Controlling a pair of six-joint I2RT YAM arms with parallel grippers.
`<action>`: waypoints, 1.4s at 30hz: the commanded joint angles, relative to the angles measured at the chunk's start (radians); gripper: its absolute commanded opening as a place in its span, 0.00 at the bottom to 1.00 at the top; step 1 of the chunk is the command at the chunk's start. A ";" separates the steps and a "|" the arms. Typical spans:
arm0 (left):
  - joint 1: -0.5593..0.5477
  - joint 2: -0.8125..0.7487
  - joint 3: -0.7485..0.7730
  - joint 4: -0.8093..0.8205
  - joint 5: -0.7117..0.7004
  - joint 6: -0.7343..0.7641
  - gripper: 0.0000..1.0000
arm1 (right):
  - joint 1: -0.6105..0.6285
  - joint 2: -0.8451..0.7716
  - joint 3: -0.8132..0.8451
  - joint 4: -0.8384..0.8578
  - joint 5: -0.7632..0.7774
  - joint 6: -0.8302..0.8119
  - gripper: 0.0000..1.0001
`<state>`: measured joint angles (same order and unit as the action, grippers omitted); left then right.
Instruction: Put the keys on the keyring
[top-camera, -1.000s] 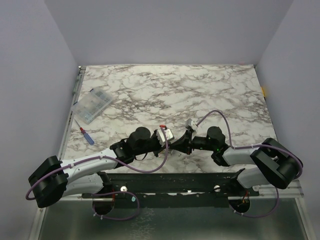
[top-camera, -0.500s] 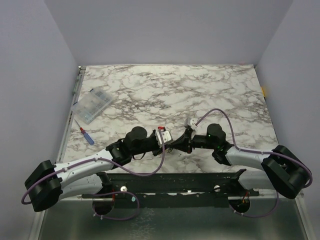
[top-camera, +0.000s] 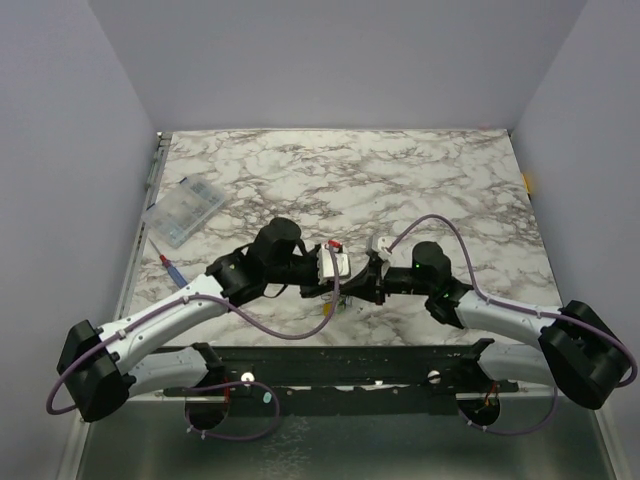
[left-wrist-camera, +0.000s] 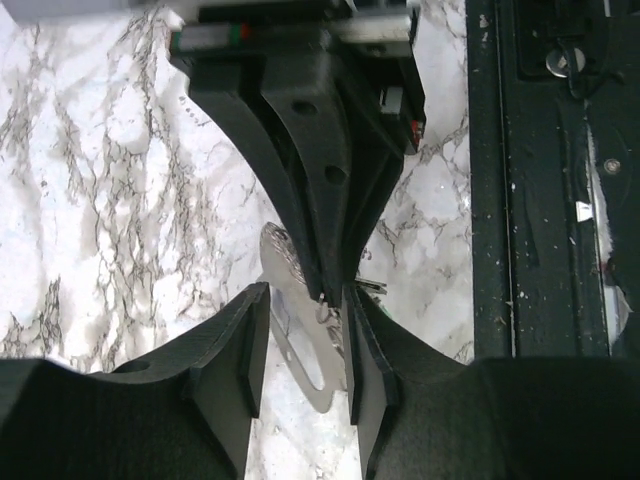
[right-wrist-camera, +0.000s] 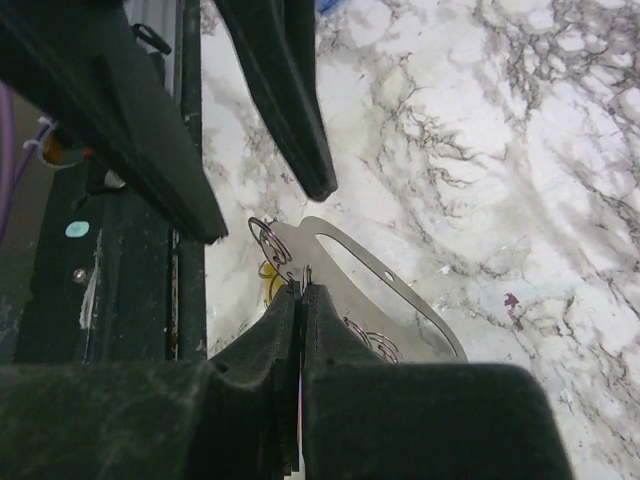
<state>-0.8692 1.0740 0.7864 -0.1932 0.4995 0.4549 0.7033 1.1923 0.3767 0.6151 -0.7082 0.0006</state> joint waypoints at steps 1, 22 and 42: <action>0.021 0.058 0.160 -0.261 0.137 0.134 0.39 | 0.027 -0.018 0.018 -0.034 -0.048 -0.058 0.01; 0.022 0.286 0.283 -0.476 0.155 0.268 0.23 | 0.057 -0.123 -0.043 0.015 -0.029 -0.045 0.01; 0.021 0.299 0.339 -0.492 0.133 0.229 0.33 | 0.062 -0.099 -0.015 -0.035 0.006 -0.048 0.01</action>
<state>-0.8459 1.3846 1.0756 -0.6846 0.6205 0.6952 0.7586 1.0855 0.3336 0.5808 -0.7273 -0.0364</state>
